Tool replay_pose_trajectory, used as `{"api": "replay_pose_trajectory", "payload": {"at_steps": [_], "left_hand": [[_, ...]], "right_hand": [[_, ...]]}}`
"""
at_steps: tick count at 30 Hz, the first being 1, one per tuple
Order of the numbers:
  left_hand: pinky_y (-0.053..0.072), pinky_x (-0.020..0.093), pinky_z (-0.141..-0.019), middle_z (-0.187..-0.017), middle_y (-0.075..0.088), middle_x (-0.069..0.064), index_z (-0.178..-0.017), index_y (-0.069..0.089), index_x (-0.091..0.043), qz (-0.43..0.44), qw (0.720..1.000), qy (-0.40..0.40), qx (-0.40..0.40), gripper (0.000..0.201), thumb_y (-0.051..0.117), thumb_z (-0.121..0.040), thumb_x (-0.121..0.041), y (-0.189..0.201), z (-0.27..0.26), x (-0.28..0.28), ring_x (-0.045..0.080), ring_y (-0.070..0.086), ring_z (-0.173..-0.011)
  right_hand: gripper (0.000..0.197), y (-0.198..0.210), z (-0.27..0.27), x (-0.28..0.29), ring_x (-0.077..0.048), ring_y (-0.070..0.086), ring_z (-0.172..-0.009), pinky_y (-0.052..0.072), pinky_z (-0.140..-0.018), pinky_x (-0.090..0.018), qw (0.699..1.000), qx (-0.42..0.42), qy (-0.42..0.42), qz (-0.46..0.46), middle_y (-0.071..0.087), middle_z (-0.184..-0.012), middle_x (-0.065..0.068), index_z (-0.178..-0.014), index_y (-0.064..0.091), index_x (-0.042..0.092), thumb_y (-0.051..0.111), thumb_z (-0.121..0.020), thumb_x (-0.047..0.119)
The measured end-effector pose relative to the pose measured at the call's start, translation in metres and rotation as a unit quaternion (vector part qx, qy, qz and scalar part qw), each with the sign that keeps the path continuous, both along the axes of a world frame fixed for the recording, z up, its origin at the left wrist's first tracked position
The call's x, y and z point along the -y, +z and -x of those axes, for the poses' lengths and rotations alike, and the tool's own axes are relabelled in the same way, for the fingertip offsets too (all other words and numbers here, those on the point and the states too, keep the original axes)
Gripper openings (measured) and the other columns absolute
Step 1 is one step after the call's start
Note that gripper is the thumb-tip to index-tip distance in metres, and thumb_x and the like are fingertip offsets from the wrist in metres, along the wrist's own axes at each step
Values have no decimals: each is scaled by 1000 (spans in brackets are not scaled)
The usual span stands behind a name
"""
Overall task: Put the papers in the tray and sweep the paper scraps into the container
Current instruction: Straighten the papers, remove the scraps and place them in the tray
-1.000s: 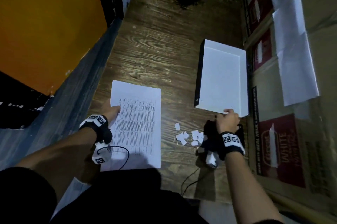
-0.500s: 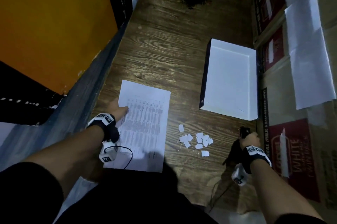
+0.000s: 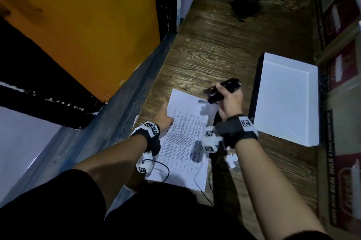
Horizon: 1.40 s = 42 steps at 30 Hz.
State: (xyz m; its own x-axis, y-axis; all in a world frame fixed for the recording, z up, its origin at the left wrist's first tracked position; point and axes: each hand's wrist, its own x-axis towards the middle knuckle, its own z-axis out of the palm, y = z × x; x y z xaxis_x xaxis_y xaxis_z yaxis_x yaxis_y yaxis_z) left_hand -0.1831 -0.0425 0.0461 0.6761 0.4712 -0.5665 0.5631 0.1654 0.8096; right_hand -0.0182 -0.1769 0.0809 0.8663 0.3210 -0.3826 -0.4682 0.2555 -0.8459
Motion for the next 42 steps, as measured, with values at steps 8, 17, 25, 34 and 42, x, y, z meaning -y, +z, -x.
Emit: {"api": "replay_pose_trajectory", "payload": {"at_steps": [8, 17, 25, 34, 42], "left_hand": [[43, 21, -41, -88, 61, 8, -134, 31, -17, -13, 998, -30, 60, 73, 37, -75, 25, 7, 16, -2, 9, 62, -56], [37, 30, -48, -86, 56, 8, -121, 29, -33, -40, 994, -79, 63, 71, 38, -76, 21, 8, 21, -4, 24, 49, -65], [39, 38, -57, -114, 54, 17, -114, 34, -50, -43, 995, -80, 50, 78, 39, -75, 17, 3, 22, -2, 28, 49, -66], [50, 38, -70, -127, 48, 3, -131, 27, -34, -93, 986, -127, 46, 72, 44, -79, 13, 12, 20, -1, 30, 61, -89], [53, 46, -81, -113, 57, 17, -128, 32, -31, -97, 981, -162, 52, 61, 61, -82, -1, 8, 14, 0, 37, 63, -95]], "right_hand": [[26, 9, 27, -68, -34, 68, -87, 50, -90, -58, 994, 46, 68, 73, 68, -92, -22, -83, 61, 8, 80, -67, 15], [21, 2, 41, -73, -32, 67, -84, 50, -93, -55, 991, 39, 62, 109, 69, -82, -11, -76, 64, 14, 80, -67, 25], [23, 16, 52, -82, -27, 61, -53, 56, -63, -41, 994, 11, 20, 105, 59, -56, -8, -64, 56, 9, 73, -80, 13], [16, 15, 53, -89, -24, 56, -43, 52, -52, -33, 994, 6, -20, 104, 53, -53, -8, -77, 51, 4, 66, -82, 7], [25, 10, 41, -94, -22, 45, -35, 47, -49, -33, 986, -7, -88, 142, 43, -45, -7, -58, 45, 9, 63, -75, 7]]}}
